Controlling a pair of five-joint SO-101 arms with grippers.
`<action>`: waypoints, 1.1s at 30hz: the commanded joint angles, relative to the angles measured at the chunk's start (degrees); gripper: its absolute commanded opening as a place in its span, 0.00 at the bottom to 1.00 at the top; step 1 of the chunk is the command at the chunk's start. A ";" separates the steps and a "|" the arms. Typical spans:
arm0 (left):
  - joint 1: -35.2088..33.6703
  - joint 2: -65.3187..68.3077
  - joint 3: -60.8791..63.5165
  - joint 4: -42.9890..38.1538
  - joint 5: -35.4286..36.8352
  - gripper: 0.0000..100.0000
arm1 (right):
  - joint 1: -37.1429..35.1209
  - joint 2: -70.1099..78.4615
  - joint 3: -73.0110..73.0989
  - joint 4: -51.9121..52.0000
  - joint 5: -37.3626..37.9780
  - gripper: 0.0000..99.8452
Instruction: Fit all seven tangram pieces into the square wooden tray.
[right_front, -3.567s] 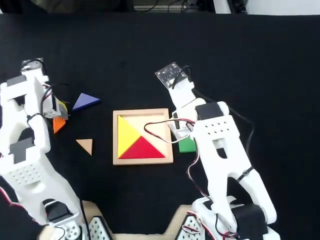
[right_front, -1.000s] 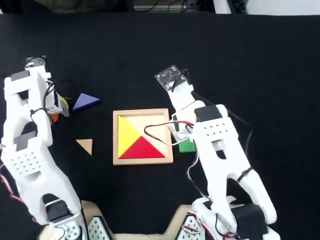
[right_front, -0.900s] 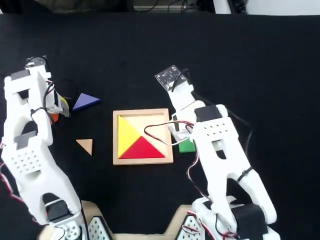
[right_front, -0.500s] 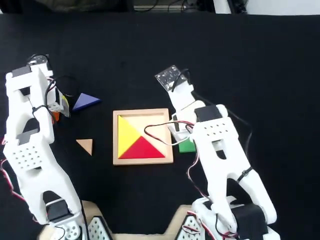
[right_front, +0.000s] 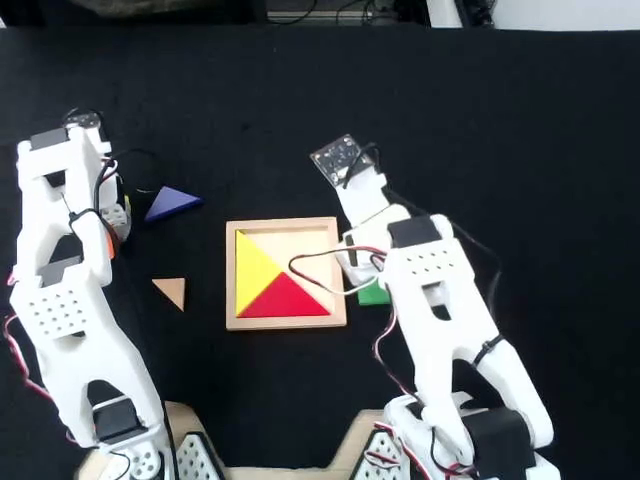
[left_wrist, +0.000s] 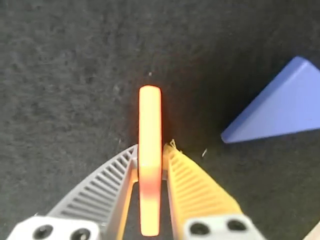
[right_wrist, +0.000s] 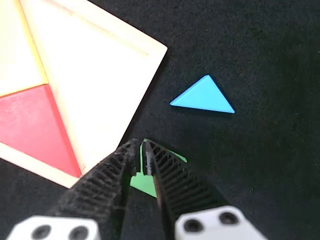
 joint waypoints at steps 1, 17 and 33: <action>0.04 -2.37 -6.99 5.54 0.44 0.03 | -0.35 -1.89 1.10 -3.34 -0.09 0.03; 20.79 -20.75 -5.05 17.49 8.44 0.03 | 20.40 -1.98 -1.36 -10.29 -10.73 0.02; 46.81 -22.07 15.69 -5.54 28.31 0.03 | 28.66 -1.54 0.57 -17.41 -18.29 0.02</action>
